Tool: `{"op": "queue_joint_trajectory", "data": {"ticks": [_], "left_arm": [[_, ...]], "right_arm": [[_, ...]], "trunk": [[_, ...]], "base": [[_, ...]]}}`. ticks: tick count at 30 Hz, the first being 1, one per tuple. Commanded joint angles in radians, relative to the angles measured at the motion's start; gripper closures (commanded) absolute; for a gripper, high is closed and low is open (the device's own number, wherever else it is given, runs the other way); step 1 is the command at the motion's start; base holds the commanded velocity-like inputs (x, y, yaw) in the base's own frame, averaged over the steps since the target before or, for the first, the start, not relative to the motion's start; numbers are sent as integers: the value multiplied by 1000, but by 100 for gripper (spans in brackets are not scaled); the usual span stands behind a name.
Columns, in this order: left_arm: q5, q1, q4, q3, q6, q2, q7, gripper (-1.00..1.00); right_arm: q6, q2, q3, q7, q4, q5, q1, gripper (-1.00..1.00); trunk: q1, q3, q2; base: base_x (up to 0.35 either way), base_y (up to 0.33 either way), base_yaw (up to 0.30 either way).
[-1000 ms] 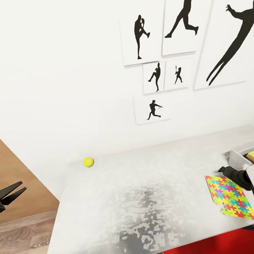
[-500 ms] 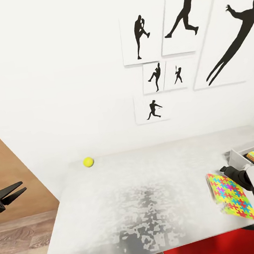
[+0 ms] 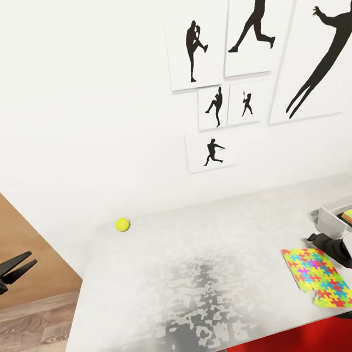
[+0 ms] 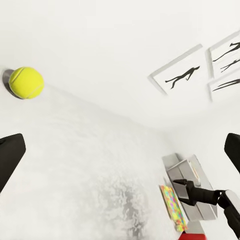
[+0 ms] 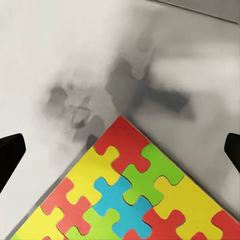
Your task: Put all the toys in the child's room - the three board games (two on the bed and one on the table), the two jigsaw puzzles on the table, and the tennis ball on the table - inside the toy box on the table in the child's room.
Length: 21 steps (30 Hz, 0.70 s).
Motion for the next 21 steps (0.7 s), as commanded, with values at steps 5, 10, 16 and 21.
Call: {"op": "queue_joint_trajectory", "data": {"ticks": [5, 10, 16, 21], "left_arm": [[1, -1, 0, 0, 6, 0, -2, -100], [1, -1, 0, 0, 6, 0, -2, -100], [1, -1, 0, 0, 6, 0, -2, -100], [1, -1, 0, 0, 7, 0, -2, -100]], "right_arm": [[2, 0, 0, -9, 5, -11, -1, -100], [2, -1, 0, -9, 17, -11, -1, -100], [2, -1, 1, -9, 20, -11, -1, -100], [2, 0, 1, -9, 20, -11, -1, -100]], "trunk": [[0, -1, -1], [0, -1, -1], [0, -1, -1], [0, -1, -1]], "base": [[-11, 0, 0], [-86, 0, 0], [-49, 3, 0], [-11, 84, 0]]}}
